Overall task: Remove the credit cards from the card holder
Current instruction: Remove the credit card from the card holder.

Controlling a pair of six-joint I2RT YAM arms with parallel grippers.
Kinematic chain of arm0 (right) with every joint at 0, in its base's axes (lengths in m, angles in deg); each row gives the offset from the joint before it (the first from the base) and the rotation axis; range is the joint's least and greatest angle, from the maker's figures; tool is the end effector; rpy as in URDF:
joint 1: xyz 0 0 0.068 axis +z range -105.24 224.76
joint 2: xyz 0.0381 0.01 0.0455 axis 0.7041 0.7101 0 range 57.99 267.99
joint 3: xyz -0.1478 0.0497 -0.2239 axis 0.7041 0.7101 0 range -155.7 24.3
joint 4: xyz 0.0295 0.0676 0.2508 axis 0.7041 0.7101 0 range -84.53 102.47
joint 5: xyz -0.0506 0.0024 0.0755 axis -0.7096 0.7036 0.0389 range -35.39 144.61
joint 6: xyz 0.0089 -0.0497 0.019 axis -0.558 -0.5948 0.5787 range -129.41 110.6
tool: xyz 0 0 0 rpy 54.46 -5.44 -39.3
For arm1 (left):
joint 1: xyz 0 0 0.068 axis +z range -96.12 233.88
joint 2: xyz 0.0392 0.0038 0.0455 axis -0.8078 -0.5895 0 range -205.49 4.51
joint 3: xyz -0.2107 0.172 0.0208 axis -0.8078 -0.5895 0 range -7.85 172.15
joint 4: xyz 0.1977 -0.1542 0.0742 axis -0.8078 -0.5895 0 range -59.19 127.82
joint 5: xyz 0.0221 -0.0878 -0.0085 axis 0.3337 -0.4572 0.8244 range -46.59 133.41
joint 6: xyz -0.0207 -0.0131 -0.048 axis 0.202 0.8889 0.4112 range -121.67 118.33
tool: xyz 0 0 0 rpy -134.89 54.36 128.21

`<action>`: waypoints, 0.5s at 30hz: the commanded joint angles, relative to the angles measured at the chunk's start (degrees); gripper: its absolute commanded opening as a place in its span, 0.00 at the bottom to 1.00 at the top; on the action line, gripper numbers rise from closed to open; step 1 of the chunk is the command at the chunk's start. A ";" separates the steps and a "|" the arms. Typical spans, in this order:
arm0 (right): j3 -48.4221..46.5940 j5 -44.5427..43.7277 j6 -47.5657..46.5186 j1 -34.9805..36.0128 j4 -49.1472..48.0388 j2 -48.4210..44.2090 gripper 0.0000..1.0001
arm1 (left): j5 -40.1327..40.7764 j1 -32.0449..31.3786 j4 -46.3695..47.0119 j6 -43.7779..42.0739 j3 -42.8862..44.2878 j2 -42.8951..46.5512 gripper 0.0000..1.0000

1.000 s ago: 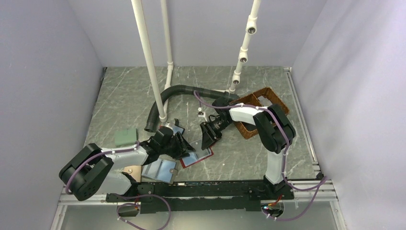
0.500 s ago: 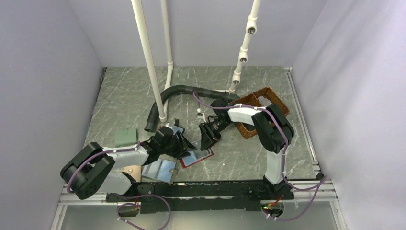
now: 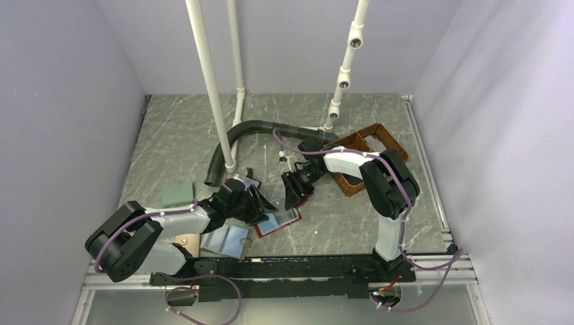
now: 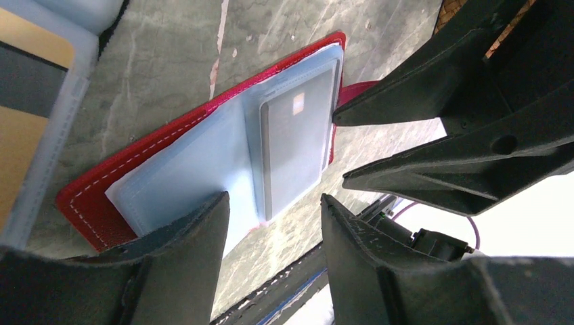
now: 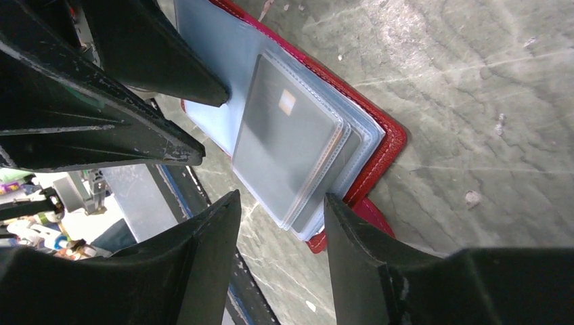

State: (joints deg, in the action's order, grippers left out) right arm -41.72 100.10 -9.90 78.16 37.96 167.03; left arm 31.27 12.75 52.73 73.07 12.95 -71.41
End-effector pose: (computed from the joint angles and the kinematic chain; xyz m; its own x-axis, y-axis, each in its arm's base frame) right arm 0.2790 0.2144 0.1441 -0.8036 -0.5371 -0.2563 -0.5419 0.4824 0.6882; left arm 0.1671 -0.1558 0.1327 -0.8650 -0.4968 -0.0701 -0.2681 0.5757 -0.7725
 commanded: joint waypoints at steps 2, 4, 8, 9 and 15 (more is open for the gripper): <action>-0.58 3.43 -0.10 1.25 -0.09 2.24 0.51 | 0.54 -0.22 0.10 0.56 0.07 -0.63 0.58; -0.62 5.28 0.18 1.62 -0.25 2.53 0.50 | 0.75 -0.19 0.11 0.82 -0.13 -0.63 0.58; -0.81 7.88 1.57 1.66 -0.67 3.12 0.49 | 0.98 -0.18 0.40 1.19 -0.39 -0.62 0.58; -0.94 8.57 2.12 1.66 -0.80 3.34 0.49 | 0.99 -0.17 0.38 1.32 -0.42 -0.75 0.58; -1.33 12.92 5.10 1.65 -2.52 4.69 0.48 | 0.98 -0.18 0.64 1.96 -0.46 -1.48 0.59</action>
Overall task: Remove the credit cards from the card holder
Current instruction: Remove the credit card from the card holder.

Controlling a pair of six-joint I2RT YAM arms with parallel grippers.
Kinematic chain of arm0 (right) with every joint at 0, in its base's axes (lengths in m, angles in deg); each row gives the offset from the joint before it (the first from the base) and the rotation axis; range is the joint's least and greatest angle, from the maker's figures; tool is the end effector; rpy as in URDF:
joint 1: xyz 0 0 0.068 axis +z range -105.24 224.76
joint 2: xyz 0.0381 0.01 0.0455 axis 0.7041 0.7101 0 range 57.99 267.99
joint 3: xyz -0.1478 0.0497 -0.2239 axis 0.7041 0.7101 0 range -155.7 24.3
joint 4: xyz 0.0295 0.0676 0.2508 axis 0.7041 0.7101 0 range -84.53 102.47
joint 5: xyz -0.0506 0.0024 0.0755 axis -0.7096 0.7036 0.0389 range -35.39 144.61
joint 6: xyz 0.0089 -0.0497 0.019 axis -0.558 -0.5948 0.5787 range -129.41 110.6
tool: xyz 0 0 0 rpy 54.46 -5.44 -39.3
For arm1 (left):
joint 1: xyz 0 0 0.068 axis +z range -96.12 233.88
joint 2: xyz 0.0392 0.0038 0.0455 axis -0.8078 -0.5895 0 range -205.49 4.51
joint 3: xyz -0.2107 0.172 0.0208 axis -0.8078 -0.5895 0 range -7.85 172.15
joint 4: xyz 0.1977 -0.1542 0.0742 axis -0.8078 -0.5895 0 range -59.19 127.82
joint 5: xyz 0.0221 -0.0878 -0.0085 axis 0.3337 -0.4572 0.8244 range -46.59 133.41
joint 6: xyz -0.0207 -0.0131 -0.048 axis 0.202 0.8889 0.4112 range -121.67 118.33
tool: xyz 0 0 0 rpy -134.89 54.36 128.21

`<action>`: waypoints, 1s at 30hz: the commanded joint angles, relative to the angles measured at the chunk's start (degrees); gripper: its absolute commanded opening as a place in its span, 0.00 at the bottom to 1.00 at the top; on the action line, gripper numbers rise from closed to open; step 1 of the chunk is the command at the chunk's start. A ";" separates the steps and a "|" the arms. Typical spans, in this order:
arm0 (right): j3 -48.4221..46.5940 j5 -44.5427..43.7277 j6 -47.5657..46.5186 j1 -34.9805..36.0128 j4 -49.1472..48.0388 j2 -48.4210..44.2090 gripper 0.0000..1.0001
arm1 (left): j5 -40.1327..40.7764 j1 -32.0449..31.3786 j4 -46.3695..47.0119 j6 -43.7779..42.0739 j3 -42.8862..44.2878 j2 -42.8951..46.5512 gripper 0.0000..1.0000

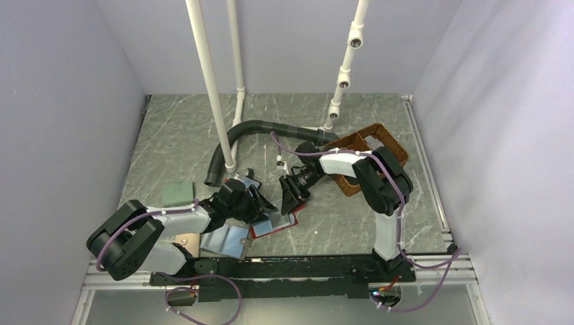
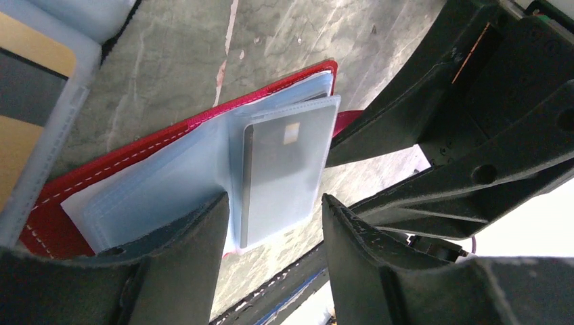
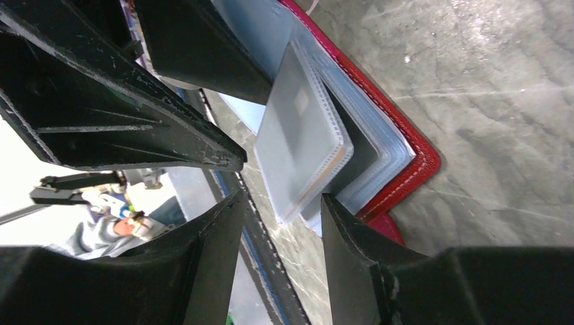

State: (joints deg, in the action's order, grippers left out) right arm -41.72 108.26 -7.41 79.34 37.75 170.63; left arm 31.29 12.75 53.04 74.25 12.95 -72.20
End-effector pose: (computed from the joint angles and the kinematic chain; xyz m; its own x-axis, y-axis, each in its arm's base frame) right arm 0.2734 0.2233 0.1271 -0.8236 -0.5427 -0.1650 -0.4358 0.4191 0.7965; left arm 0.1675 -0.1562 0.1302 -0.8595 -0.5085 -0.0517 -0.2907 0.5696 -0.7688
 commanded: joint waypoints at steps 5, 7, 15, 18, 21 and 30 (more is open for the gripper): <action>-1.49 7.79 5.28 0.47 -4.44 1.79 0.46 | 1.29 -0.20 -0.72 1.34 -0.32 -0.73 0.61; -1.48 9.17 6.52 0.48 -5.58 1.66 0.44 | 1.46 -0.18 -0.37 1.78 -0.61 -0.52 0.62; 0.23 18.29 12.30 0.99 -12.12 0.31 0.41 | 3.43 -0.18 2.18 3.88 -2.26 2.49 0.69; 0.07 19.05 12.97 2.14 -12.58 0.66 0.41 | 4.23 -0.16 3.45 4.69 -2.97 3.56 0.71; -0.31 20.50 13.55 3.31 -12.85 1.23 0.41 | 4.71 -0.11 4.37 5.49 -3.58 4.08 0.72; -0.73 24.12 17.26 5.14 -16.25 2.83 0.40 | 5.80 -0.18 5.95 7.49 -5.89 5.57 0.72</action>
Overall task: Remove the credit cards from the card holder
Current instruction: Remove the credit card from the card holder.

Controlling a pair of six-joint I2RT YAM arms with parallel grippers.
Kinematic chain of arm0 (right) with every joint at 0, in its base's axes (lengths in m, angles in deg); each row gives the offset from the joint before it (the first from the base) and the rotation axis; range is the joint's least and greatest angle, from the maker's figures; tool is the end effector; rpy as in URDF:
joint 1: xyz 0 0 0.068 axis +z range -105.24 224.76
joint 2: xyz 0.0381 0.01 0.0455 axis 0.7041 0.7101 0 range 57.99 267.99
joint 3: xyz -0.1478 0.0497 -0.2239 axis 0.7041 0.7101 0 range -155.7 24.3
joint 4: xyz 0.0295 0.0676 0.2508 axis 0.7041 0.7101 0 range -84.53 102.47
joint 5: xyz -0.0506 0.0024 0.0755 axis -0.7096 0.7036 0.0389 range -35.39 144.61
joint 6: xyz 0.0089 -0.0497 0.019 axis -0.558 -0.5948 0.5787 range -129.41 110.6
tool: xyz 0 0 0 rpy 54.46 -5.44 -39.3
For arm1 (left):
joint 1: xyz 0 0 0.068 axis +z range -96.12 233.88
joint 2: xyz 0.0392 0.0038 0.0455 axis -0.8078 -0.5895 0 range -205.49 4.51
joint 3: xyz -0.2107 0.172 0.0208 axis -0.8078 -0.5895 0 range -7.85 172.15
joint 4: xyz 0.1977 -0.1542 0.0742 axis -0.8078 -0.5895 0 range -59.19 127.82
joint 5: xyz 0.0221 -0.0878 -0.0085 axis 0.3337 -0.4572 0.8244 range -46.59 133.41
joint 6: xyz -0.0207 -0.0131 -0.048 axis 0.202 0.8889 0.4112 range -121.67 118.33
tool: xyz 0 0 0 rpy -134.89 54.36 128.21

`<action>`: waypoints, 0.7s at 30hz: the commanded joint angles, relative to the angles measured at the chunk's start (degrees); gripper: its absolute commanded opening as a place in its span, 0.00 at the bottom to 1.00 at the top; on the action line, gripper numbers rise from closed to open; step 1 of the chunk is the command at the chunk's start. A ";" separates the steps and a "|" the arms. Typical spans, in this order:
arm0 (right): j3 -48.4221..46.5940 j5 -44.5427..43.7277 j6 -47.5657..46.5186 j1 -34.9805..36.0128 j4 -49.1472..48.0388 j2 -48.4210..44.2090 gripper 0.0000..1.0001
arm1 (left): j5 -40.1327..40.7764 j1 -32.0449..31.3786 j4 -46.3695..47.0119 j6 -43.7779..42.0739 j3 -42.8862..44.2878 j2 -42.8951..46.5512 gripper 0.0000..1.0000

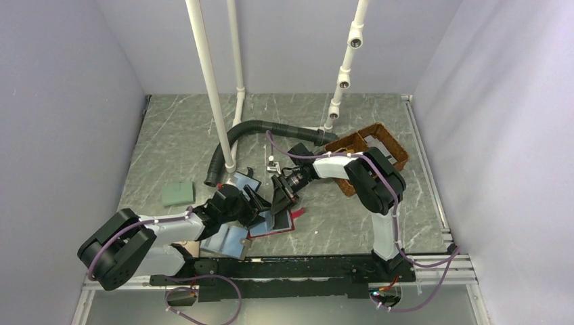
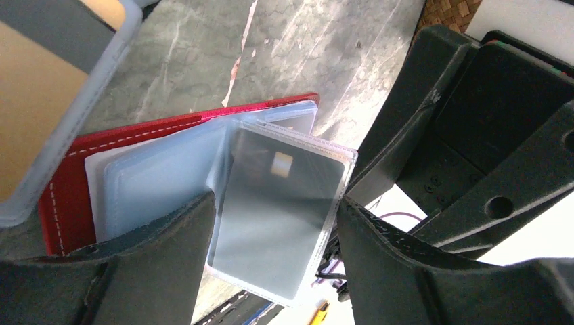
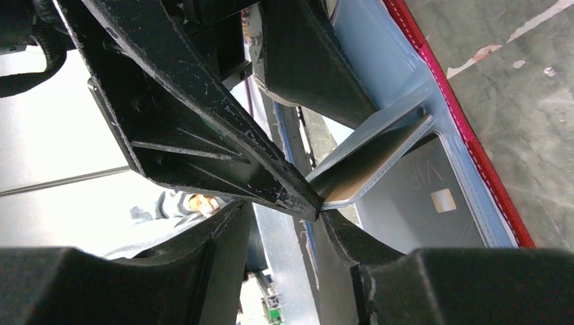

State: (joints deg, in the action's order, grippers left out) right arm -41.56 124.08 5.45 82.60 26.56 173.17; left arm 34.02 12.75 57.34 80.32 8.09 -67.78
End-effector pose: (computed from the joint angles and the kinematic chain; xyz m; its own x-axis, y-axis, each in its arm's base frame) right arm 0.2690 0.2512 0.1244 -0.8379 -0.5370 -0.0980 -0.2570 0.2296 0.9387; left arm 0.1565 -0.1444 0.1289 -0.8029 -0.5960 -0.0147 -0.3430 0.4820 -0.8062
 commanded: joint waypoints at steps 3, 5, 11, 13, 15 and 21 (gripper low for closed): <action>-1.22 9.02 6.47 1.88 -6.09 1.02 0.40 | 4.27 -0.18 2.92 2.16 -2.93 3.46 0.72; -2.26 8.65 5.22 1.89 -4.34 1.54 0.41 | 5.11 -0.14 2.34 2.16 -3.61 5.40 0.72; -2.54 8.27 5.81 1.97 -4.36 2.43 0.41 | 6.21 -0.18 1.48 2.37 -5.05 8.71 0.74; -3.02 8.58 6.42 1.97 -4.62 3.16 0.42 | 6.06 -0.13 2.66 2.32 -5.45 8.75 0.74; -4.00 8.66 6.50 2.05 -4.12 4.03 0.42 | 5.89 -0.13 3.22 2.14 -5.49 8.55 0.74; -4.80 8.29 6.82 2.41 -3.98 5.47 0.42 | 5.31 -0.18 3.34 2.39 -5.53 7.53 0.73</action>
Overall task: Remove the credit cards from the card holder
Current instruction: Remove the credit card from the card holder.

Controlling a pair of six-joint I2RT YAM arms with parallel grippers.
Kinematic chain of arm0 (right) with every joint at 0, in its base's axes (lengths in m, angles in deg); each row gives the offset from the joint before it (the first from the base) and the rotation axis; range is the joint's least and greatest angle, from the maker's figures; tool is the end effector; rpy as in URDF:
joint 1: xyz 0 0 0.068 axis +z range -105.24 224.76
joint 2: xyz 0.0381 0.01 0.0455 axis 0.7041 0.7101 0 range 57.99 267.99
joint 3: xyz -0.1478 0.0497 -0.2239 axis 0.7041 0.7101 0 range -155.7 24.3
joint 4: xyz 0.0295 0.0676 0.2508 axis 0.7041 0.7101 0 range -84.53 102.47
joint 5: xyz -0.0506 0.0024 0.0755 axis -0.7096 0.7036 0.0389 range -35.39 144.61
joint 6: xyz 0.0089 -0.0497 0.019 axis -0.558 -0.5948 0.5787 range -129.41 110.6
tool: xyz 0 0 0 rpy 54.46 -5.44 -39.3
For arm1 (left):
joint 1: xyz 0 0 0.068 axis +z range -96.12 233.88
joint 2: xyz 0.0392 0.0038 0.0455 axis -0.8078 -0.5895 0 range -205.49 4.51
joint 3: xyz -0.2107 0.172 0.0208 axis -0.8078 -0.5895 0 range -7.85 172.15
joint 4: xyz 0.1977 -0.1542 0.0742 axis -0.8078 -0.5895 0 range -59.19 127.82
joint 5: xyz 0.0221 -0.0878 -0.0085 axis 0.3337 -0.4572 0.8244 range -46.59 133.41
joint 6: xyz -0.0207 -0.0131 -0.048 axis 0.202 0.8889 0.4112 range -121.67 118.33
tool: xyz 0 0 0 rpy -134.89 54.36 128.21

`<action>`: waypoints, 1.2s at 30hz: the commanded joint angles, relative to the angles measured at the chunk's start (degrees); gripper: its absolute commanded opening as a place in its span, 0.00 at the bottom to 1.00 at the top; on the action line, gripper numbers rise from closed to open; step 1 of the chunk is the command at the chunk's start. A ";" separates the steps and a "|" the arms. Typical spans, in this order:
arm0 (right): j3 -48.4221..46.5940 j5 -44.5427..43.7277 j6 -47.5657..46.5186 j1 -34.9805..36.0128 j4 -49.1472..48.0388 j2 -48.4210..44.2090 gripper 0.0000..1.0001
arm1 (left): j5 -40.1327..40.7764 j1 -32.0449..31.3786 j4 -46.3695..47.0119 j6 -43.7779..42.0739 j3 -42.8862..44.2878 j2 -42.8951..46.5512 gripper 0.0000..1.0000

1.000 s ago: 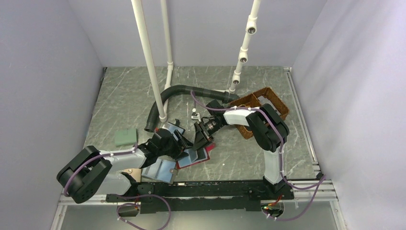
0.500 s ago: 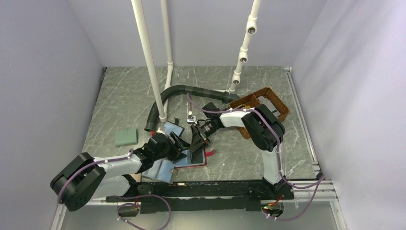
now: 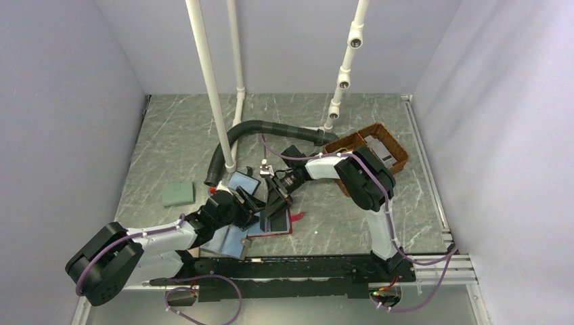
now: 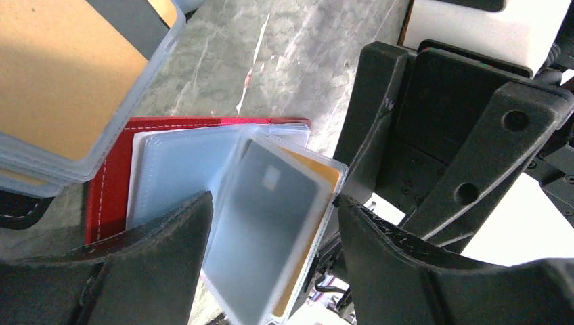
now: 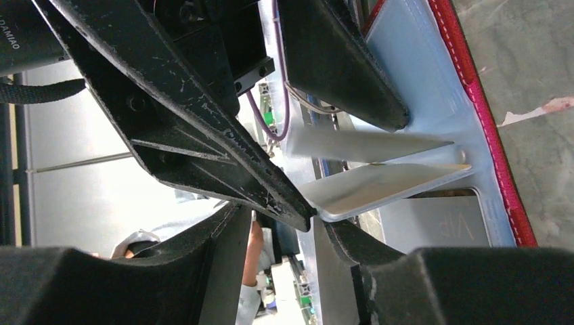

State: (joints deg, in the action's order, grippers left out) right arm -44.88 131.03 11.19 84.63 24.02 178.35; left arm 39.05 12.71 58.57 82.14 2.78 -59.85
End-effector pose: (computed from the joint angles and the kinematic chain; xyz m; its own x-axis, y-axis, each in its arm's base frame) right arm 0.2713 0.2717 0.1109 -0.8178 -0.5755 -0.0037 -0.1297 0.1781 0.9754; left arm 0.1420 -0.1278 0.1299 -0.7444 -0.6659 -0.0493 -0.3315 0.4326 -0.8384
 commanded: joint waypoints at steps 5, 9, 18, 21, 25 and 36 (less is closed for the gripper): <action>-1.88 1.18 0.40 0.42 -0.65 0.31 0.42 | 0.54 -0.12 1.37 1.61 -0.77 -0.08 0.70; -1.98 -1.26 -2.78 0.38 2.02 -0.57 0.42 | 1.10 -0.03 -1.15 1.70 -0.66 1.23 0.67; -1.24 -14.12 -15.13 -1.76 11.91 -5.52 0.43 | 2.69 -0.05 -7.85 2.47 -0.57 5.10 0.42; -0.93 -17.89 -20.00 -2.26 14.20 -8.26 0.44 | 2.23 -0.02 -9.00 1.80 0.00 4.58 0.31; -0.08 -18.40 -21.86 -2.79 13.97 -10.49 0.45 | 0.89 0.08 -9.83 0.24 1.23 2.08 0.26; -2.18 -17.23 -23.56 -1.91 16.42 -9.67 0.47 | -1.43 0.21 -9.43 -1.39 3.05 -1.03 0.26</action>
State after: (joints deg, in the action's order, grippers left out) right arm -45.13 114.16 -10.05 82.03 38.84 169.43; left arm 37.78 12.82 55.57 83.25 5.40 -59.48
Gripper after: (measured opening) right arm 0.462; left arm 0.266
